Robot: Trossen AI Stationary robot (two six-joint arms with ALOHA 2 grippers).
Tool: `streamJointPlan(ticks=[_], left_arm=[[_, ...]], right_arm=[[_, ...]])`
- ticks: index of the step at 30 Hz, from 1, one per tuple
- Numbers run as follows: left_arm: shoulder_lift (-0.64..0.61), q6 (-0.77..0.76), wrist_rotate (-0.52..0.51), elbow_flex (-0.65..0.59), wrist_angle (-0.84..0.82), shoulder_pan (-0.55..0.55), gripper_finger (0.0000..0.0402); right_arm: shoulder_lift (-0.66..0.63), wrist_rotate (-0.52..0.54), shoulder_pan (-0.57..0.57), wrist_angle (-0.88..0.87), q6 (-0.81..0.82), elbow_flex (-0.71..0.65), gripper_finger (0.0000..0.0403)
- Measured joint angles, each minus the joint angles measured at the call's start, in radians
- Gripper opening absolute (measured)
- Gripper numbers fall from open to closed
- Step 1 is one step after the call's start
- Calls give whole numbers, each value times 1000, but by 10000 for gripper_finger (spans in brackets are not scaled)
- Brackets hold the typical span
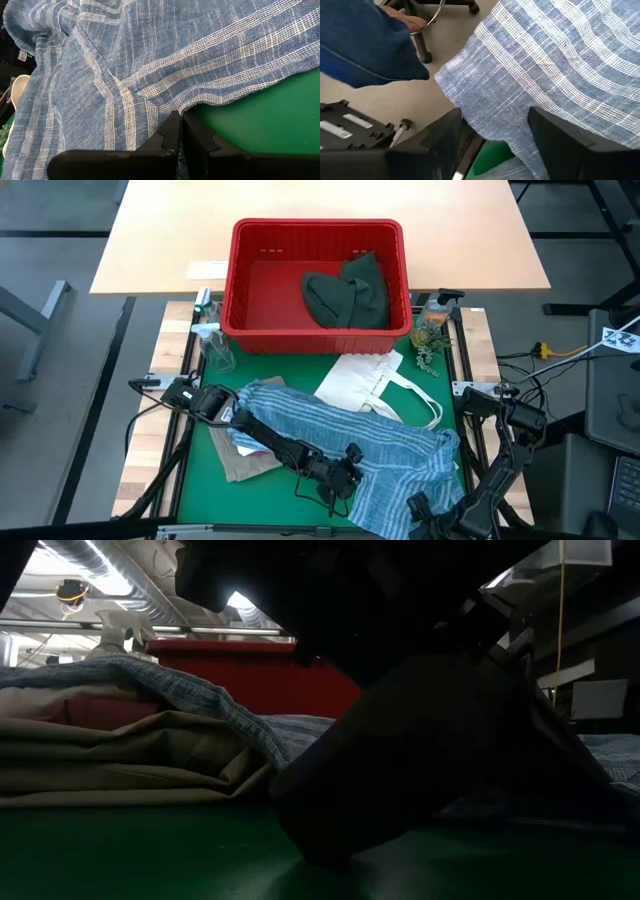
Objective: Fold Laundry from Bin
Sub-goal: Fold the blue polo shirt
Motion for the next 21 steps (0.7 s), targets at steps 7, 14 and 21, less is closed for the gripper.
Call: streamJointPlan(ticks=[7,14,21], left_arm=[[0,0,0,0,0,0,8],[0,1,0,0,0,0,8],[0,-41,-11,0,-6,-6,8]], right_arm=[[2,26,-1,-12,6,-2,170],[2,31,-3,-10,8,-2,59],[-25,78,-1,-9,115,-5,18]])
